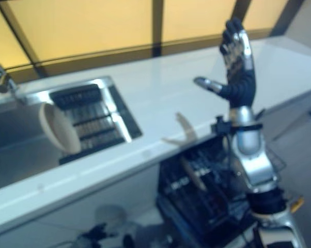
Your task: Take plates into dishwasher
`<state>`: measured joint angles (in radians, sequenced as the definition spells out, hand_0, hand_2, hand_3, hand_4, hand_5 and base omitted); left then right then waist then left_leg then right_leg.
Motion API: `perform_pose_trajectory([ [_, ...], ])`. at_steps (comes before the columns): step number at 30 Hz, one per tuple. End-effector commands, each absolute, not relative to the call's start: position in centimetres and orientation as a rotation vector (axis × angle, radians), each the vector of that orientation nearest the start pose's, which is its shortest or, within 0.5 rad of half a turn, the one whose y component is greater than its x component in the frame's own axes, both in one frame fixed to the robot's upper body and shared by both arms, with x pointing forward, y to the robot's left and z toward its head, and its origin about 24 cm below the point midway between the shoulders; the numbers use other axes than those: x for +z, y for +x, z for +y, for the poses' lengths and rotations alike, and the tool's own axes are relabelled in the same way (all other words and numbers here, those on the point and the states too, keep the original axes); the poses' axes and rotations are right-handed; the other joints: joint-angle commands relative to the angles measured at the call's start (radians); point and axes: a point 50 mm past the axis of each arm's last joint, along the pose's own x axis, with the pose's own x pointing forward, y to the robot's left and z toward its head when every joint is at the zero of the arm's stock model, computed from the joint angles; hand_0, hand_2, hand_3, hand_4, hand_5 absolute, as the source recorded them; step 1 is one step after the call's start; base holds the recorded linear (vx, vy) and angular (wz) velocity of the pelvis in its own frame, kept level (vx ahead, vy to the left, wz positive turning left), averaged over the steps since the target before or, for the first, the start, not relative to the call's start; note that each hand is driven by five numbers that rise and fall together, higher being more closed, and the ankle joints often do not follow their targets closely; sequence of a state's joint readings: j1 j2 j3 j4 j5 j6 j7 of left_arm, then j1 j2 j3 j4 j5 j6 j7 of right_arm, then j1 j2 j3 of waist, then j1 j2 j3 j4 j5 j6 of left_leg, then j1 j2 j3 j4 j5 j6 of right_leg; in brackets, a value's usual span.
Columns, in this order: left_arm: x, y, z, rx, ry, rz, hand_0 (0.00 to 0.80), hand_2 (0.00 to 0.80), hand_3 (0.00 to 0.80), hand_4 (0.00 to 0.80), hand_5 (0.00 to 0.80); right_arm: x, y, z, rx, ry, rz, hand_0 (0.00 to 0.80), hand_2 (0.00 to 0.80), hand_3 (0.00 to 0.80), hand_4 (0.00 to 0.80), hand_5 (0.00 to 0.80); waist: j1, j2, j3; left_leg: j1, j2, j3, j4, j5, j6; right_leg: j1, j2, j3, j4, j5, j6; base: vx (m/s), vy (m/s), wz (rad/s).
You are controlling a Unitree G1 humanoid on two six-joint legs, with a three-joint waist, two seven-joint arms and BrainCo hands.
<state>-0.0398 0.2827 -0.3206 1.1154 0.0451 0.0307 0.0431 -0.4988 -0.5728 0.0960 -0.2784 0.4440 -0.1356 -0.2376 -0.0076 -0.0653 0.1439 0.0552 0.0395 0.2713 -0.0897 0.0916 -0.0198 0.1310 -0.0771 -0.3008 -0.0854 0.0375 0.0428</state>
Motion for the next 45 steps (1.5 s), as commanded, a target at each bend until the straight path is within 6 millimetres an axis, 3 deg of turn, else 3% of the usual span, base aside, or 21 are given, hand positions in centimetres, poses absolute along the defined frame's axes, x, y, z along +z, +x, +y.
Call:
perform_pose_trajectory([
  [1,-14.8,13.6,22.8,-0.133,0.541,1.082,0.0,0.0,0.0,0.0,0.0,29.3,26.7,-15.8,0.182,-0.065,-0.967,0.0,0.0,0.0,0.0,0.0,0.038,0.022,-0.036,0.005,-0.027,0.001,0.016,-0.093,0.005,-0.014,0.004,-0.026,0.148,-0.141,0.021,0.134,0.177,0.17],
  [5,-14.8,13.8,22.8,-0.135,0.544,1.073,0.0,0.0,0.0,0.0,0.0,29.0,27.3,-15.2,0.169,-0.095,-0.953,0.0,0.0,0.0,0.0,0.0,0.054,0.026,-0.032,0.016,-0.043,-0.025,0.025,-0.105,0.028,-0.042,-0.028,-0.017,0.252,-0.137,0.045,0.114,0.191,0.12],
  [9,-14.7,13.8,23.0,-0.146,0.565,1.074,0.0,0.0,0.0,0.0,0.0,28.3,28.4,-15.4,0.136,-0.147,-0.904,0.0,0.0,0.0,0.0,0.0,0.062,0.03,-0.03,0.017,-0.061,-0.047,0.015,-0.106,0.053,-0.086,-0.067,0.001,0.402,-0.083,0.074,0.089,0.202,0.14],
  [13,-14.6,13.9,23.5,-0.147,0.594,1.09,0.0,0.0,0.0,0.0,0.0,27.4,29.2,-16.4,0.108,-0.237,-0.855,0.0,0.0,0.0,0.0,0.0,0.067,0.036,-0.033,0.019,-0.077,-0.077,0.012,-0.113,0.073,-0.133,-0.106,0.02,0.585,0.004,0.076,0.096,0.194,0.31],
  [15,-14.5,13.8,24.0,-0.137,0.609,1.108,0.0,0.0,0.0,0.0,0.0,27.1,29.8,-17.2,0.086,-0.272,-0.825,0.0,0.0,0.0,0.0,0.0,0.065,0.038,-0.032,0.027,-0.078,-0.096,0.009,-0.117,0.076,-0.161,-0.109,0.037,0.614,0.01,0.077,0.113,0.113,0.38],
  [18,-14.4,13.6,25.0,-0.117,0.635,1.137,0.0,0.0,0.0,0.0,0.0,27.1,30.7,-18.4,0.05,-0.317,-0.787,0.0,0.0,0.0,0.0,0.0,0.053,0.033,-0.027,0.044,-0.078,-0.131,0.002,-0.128,0.069,-0.218,-0.102,0.052,0.533,0.015,0.075,0.12,-0.016,0.43],
  [21,-14.2,13.7,25.7,-0.107,0.652,1.143,0.0,0.0,0.0,0.0,0.0,27.9,30.7,-19.2,-0.001,-0.398,-0.807,0.0,0.0,0.0,0.0,0.0,0.04,0.012,-0.024,0.054,-0.078,-0.163,0.002,-0.141,0.056,-0.216,-0.09,0.079,0.328,0.026,0.083,0.14,-0.109,0.39],
  [24,-14.2,13.7,25.7,-0.114,0.658,1.142,0.0,0.0,0.0,0.0,0.0,28.7,30.2,-19.9,-0.036,-0.546,-0.853,0.0,0.0,0.0,0.0,0.0,0.018,-0.005,-0.027,0.052,-0.088,-0.213,0.002,-0.15,0.051,-0.209,-0.044,0.15,0.181,0.031,0.091,0.163,-0.102,0.48],
  [25,-14.2,13.7,25.6,-0.115,0.657,1.139,0.0,0.0,0.0,0.0,0.0,29.0,30.1,-20.3,-0.049,-0.583,-0.859,0.0,0.0,0.0,0.0,0.0,0.012,-0.011,-0.029,0.051,-0.095,-0.232,0.002,-0.154,0.052,-0.22,-0.036,0.174,0.16,0.047,0.095,0.149,-0.103,0.71],
  [28,-14.1,13.9,25.6,-0.11,0.648,1.129,0.0,0.0,0.0,0.0,0.0,29.5,30.1,-20.9,-0.07,-0.633,-0.843,0.0,0.0,0.0,0.0,0.0,0.006,-0.016,-0.024,0.059,-0.102,-0.261,0.002,-0.163,0.055,-0.251,-0.029,0.19,0.16,0.074,0.103,0.115,-0.12,0.73],
  [30,-14.0,14.1,25.5,-0.113,0.65,1.117,0.0,0.0,0.0,0.0,0.0,29.1,30.5,-21.8,-0.086,-0.638,-0.794,0.0,0.0,0.0,0.0,0.0,0.006,-0.018,-0.02,0.067,-0.101,-0.289,0.002,-0.166,0.057,-0.256,-0.02,0.209,0.164,0.054,0.1,0.094,-0.185,0.69],
  [34,-14.0,13.9,25.6,-0.117,0.633,1.112,0.0,0.0,0.0,0.0,0.0,28.0,31.3,-22.7,-0.066,-0.646,-0.7,0.0,0.0,0.0,0.0,0.0,0.032,-0.022,-0.039,0.055,-0.087,-0.282,0.002,-0.151,0.042,-0.17,-0.012,0.17,0.114,0.02,0.087,0.057,-0.179,0.21],
  [39,-14.2,13.7,25.1,-0.126,0.613,1.106,0.0,0.0,0.0,0.0,0.0,26.6,32.1,-22.3,-0.015,-0.657,-0.598,0.0,0.0,0.0,0.0,0.0,0.054,-0.023,-0.052,0.054,-0.069,-0.254,0.002,-0.142,0.023,-0.089,-0.011,0.129,0.06,-0.003,0.069,0.071,-0.156,0.14],
  [42,-14.3,13.4,24.8,-0.128,0.605,1.103,0.0,0.0,0.0,0.0,0.0,25.3,32.5,-22.2,0.017,-0.534,-0.51,0.0,0.0,0.0,0.0,0.0,0.06,-0.021,-0.051,0.057,-0.064,-0.244,0.002,-0.139,0.016,-0.067,-0.008,0.117,0.04,-0.006,0.062,0.034,-0.096,0.23],
  [45,-14.4,13.1,24.7,-0.121,0.6,1.113,0.0,0.0,0.0,0.0,0.0,23.2,32.6,-20.7,0.064,-0.373,-0.458,0.0,0.0,0.0,0.0,0.0,0.057,-0.012,-0.046,0.056,-0.055,-0.232,0.002,-0.134,0.007,-0.054,-0.001,0.113,0.022,-0.005,0.054,0.013,-0.083,0.04],
])
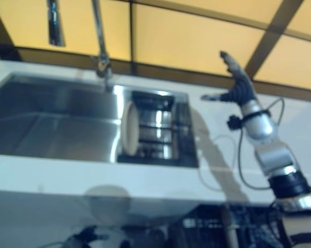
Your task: Take plates into dishwasher
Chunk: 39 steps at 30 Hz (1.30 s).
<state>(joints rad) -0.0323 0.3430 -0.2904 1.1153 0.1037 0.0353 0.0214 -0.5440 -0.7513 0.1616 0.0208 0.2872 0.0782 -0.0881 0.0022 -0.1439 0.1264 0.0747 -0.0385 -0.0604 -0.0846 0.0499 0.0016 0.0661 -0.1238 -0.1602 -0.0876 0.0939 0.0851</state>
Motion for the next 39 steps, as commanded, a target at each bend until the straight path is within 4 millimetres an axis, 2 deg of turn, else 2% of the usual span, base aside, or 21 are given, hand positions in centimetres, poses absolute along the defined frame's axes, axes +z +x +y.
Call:
perform_pose_trajectory([
  [1,-14.5,13.1,24.6,-0.117,0.593,1.115,0.0,0.0,0.0,0.0,0.0,22.7,32.5,-20.0,0.075,-0.359,-0.471,0.0,0.0,0.0,0.0,0.0,0.044,0.071,-0.026,0.036,0.025,0.103,-0.003,-0.091,-0.016,0.015,0.048,-0.026,0.016,-0.06,0.009,0.005,-0.052,-0.01],
  [6,-14.6,13.1,24.1,-0.102,0.555,1.108,0.0,0.0,0.0,0.0,0.0,23.0,31.4,-18.5,0.091,-0.56,-0.59,0.0,0.0,0.0,0.0,0.0,0.035,0.084,-0.03,0.036,0.032,0.116,-0.003,-0.089,-0.022,0.023,0.056,-0.02,0.003,-0.064,0.003,0.001,-0.008,0.0],
  [10,-14.5,13.2,23.9,-0.107,0.545,1.102,0.0,0.0,0.0,0.0,0.0,25.1,30.8,-19.0,0.097,-0.809,-0.678,0.0,0.0,0.0,0.0,0.0,0.036,0.082,-0.039,0.033,0.033,0.119,-0.003,-0.084,-0.029,0.027,0.062,-0.021,0.0,-0.07,0.001,0.0,0.0,0.0],
  [14,-14.5,13.1,24.0,-0.111,0.551,1.097,0.0,0.0,0.0,0.0,0.0,27.8,29.9,-19.1,0.087,-1.256,-0.822,0.0,0.0,0.0,0.0,0.0,0.044,0.072,-0.048,0.03,0.032,0.116,-0.003,-0.079,-0.033,0.031,0.067,-0.024,0.0,-0.075,0.001,0.025,-0.005,0.03],
  [17,-14.4,13.0,24.5,-0.105,0.566,1.097,0.0,0.0,0.0,0.0,0.0,30.1,29.0,-18.3,0.147,-1.59,-0.913,0.0,0.0,0.0,0.0,0.0,0.06,0.054,-0.055,0.023,0.031,0.112,-0.003,-0.074,-0.035,0.031,0.073,-0.035,0.0,-0.078,0.001,0.015,-0.011,0.02],
  [20,-14.3,12.7,24.9,-0.102,0.576,1.105,0.0,0.0,0.0,0.0,0.0,30.6,28.1,-17.0,0.235,-1.812,-0.996,0.0,0.0,0.0,0.0,0.0,0.067,0.042,-0.057,0.02,0.03,0.107,-0.003,-0.073,-0.035,0.035,0.077,-0.043,0.0,-0.08,0.001,0.017,-0.021,0.03],
  [23,-14.3,12.0,25.8,-0.108,0.608,1.128,0.0,0.0,0.0,0.0,0.0,30.5,27.0,-15.1,0.403,-1.995,-1.063,0.0,0.0,0.0,0.0,0.0,0.079,0.023,-0.062,0.019,0.032,0.102,-0.003,-0.071,-0.036,0.038,0.08,-0.05,0.0,-0.082,0.001,0.031,-0.049,0.02],
  [28,-14.2,11.6,26.5,-0.117,0.639,1.151,0.0,0.0,0.0,0.0,0.0,29.7,27.0,-13.2,0.634,-2.058,-1.044,0.0,0.0,0.0,0.0,0.0,0.09,0.007,-0.063,0.025,0.036,0.101,-0.003,-0.071,-0.038,0.046,0.086,-0.052,0.0,-0.085,-0.002,0.017,-0.046,0.01],
  [34,-14.3,11.4,26.4,-0.166,0.674,1.165,0.0,0.0,0.0,0.0,0.0,27.9,28.7,-11.8,0.773,-2.033,-0.992,0.0,0.0,0.0,0.0,0.0,0.094,0.01,-0.066,0.036,0.043,0.115,-0.003,-0.072,-0.042,0.053,0.092,-0.045,0.0,-0.087,-0.004,0.005,-0.049,0.0],
  [39,-14.3,11.9,25.5,-0.21,0.661,1.143,0.0,0.0,0.0,0.0,0.0,26.4,30.1,-11.9,0.805,-2.05,-0.971,0.0,0.0,0.0,0.0,0.0,0.085,0.026,-0.069,0.049,0.053,0.142,-0.003,-0.07,-0.042,0.058,0.095,-0.031,0.0,-0.089,-0.006,0.026,-0.032,-0.1],
])
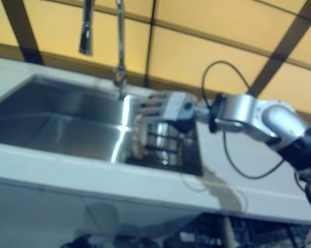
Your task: Take plates into dishwasher
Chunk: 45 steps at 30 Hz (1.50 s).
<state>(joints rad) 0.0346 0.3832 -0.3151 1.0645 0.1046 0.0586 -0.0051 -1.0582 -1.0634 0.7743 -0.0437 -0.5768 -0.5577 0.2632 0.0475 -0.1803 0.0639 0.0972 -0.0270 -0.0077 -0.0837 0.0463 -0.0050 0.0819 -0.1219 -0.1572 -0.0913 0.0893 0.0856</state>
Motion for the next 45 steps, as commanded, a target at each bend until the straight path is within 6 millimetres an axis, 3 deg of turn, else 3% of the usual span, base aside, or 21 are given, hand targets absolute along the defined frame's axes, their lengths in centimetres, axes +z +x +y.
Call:
perform_pose_trajectory([
  [1,-14.3,12.0,25.4,-0.217,0.661,1.139,0.0,0.0,0.0,0.0,0.0,26.4,30.2,-12.0,0.802,-2.052,-0.968,0.0,0.0,0.0,0.0,0.0,0.038,0.064,-0.006,0.028,0.042,0.091,-0.002,-0.066,-0.035,0.044,0.094,-0.032,0.004,-0.084,-0.008,0.04,-0.053,-0.16],
  [7,-14.5,11.9,25.0,-0.278,0.696,1.139,0.0,0.0,0.0,0.0,0.0,26.2,31.5,-12.5,0.723,-2.058,-0.94,0.0,0.0,0.0,0.0,0.0,0.036,0.069,0.005,0.028,0.05,0.1,0.013,-0.064,-0.04,0.05,0.097,-0.023,0.004,-0.09,-0.012,0.026,-0.062,-0.08],
  [16,-14.7,11.7,24.6,-0.313,0.703,1.142,0.0,0.0,0.0,0.0,0.0,26.9,31.8,-12.5,0.643,-2.066,-0.948,0.0,0.0,0.0,0.0,0.0,0.04,0.078,0.009,0.016,0.064,0.103,0.023,-0.059,-0.053,0.046,0.098,-0.034,0.004,-0.098,-0.016,0.009,-0.023,0.0],
  [25,-14.8,11.5,24.2,-0.323,0.705,1.142,0.0,0.0,0.0,0.0,0.0,28.9,31.7,-13.3,0.421,-2.037,-1.049,0.0,0.0,0.0,0.0,0.0,0.034,0.082,0.003,0.012,0.067,0.101,0.023,-0.06,-0.058,0.045,0.097,-0.04,0.004,-0.103,-0.016,0.0,0.0,0.0],
  [31,-14.9,11.3,23.8,-0.336,0.695,1.141,0.0,0.0,0.0,0.0,0.0,29.9,30.5,-11.9,0.429,-1.991,-1.173,0.0,0.0,0.0,0.0,0.0,0.035,0.087,0.0,0.012,0.065,0.099,0.028,-0.065,-0.058,0.044,0.096,-0.039,0.004,-0.106,-0.016,0.002,0.006,0.0],
  [45,-15.3,10.8,23.1,-0.333,0.662,1.159,0.0,0.0,0.0,0.0,0.0,29.8,28.5,-8.3,0.588,-1.94,-1.272,0.0,0.0,0.0,0.0,0.0,0.054,0.093,-0.009,0.019,0.047,0.082,0.014,-0.068,-0.05,0.052,0.088,-0.047,0.004,-0.11,-0.015,0.014,0.05,0.01],
])
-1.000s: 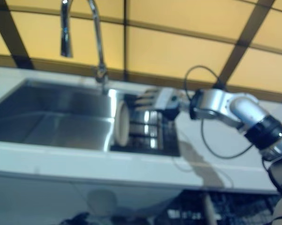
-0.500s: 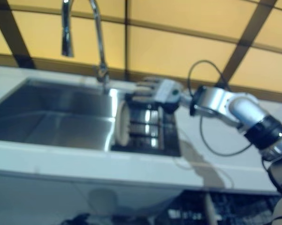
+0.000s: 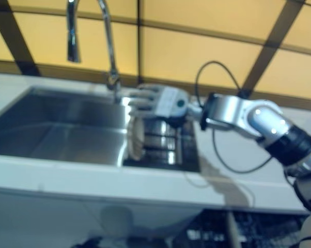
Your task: Take plates into dishwasher
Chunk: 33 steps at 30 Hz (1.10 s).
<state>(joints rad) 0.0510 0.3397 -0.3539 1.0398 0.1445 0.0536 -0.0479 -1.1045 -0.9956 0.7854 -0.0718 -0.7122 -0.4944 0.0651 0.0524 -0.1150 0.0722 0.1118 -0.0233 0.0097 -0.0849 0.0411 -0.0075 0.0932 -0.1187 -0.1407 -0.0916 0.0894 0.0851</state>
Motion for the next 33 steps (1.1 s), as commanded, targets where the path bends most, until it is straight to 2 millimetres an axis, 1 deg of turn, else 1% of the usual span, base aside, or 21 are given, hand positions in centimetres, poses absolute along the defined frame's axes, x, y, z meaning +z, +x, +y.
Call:
perform_pose_trajectory([
  [1,-15.3,10.7,23.1,-0.334,0.661,1.161,0.0,0.0,0.0,0.0,0.0,29.8,28.5,-8.1,0.593,-1.931,-1.278,0.0,0.0,0.0,0.0,0.0,0.051,0.027,-0.018,0.004,0.041,0.062,0.015,-0.063,-0.046,0.041,0.084,-0.063,0.004,-0.11,-0.015,0.027,0.062,0.02],
  [2,-15.4,10.6,23.0,-0.335,0.66,1.163,0.0,0.0,0.0,0.0,0.0,29.8,28.4,-7.7,0.594,-1.927,-1.284,0.0,0.0,0.0,0.0,0.0,0.055,0.026,-0.017,0.005,0.039,0.057,0.015,-0.064,-0.045,0.041,0.084,-0.061,0.004,-0.109,-0.014,0.022,0.052,0.01],
  [6,-15.4,10.5,23.0,-0.339,0.66,1.166,0.0,0.0,0.0,0.0,0.0,29.8,28.4,-7.3,0.59,-1.907,-1.286,0.0,0.0,0.0,0.0,0.0,0.064,0.022,-0.015,0.004,0.034,0.048,0.019,-0.067,-0.041,0.043,0.082,-0.062,0.004,-0.108,-0.014,0.022,0.036,0.03],
  [16,-15.6,10.4,22.6,-0.343,0.659,1.172,0.0,0.0,0.0,0.0,0.0,29.5,28.2,-6.0,0.622,-1.906,-1.285,0.0,0.0,0.0,0.0,0.0,0.078,0.015,-0.008,0.009,0.028,0.039,0.021,-0.074,-0.033,0.048,0.08,-0.063,0.004,-0.106,-0.013,0.013,0.022,0.01],
  [26,-15.5,10.5,22.7,-0.337,0.657,1.174,0.0,0.0,0.0,0.0,0.0,28.9,27.9,-5.8,0.713,-1.944,-1.221,0.0,0.0,0.0,0.0,0.0,0.083,0.006,-0.005,0.013,0.021,0.033,0.017,-0.078,-0.026,0.052,0.076,-0.065,0.004,-0.104,-0.011,0.013,0.026,0.0],
  [33,-15.5,10.5,23.0,-0.326,0.665,1.181,0.0,0.0,0.0,0.0,0.0,28.6,28.5,-5.9,0.721,-1.972,-1.151,0.0,0.0,0.0,0.0,0.0,0.089,-0.004,0.005,0.015,0.016,0.027,0.015,-0.078,-0.022,0.054,0.075,-0.066,0.004,-0.099,-0.008,0.0,0.0,0.0],
])
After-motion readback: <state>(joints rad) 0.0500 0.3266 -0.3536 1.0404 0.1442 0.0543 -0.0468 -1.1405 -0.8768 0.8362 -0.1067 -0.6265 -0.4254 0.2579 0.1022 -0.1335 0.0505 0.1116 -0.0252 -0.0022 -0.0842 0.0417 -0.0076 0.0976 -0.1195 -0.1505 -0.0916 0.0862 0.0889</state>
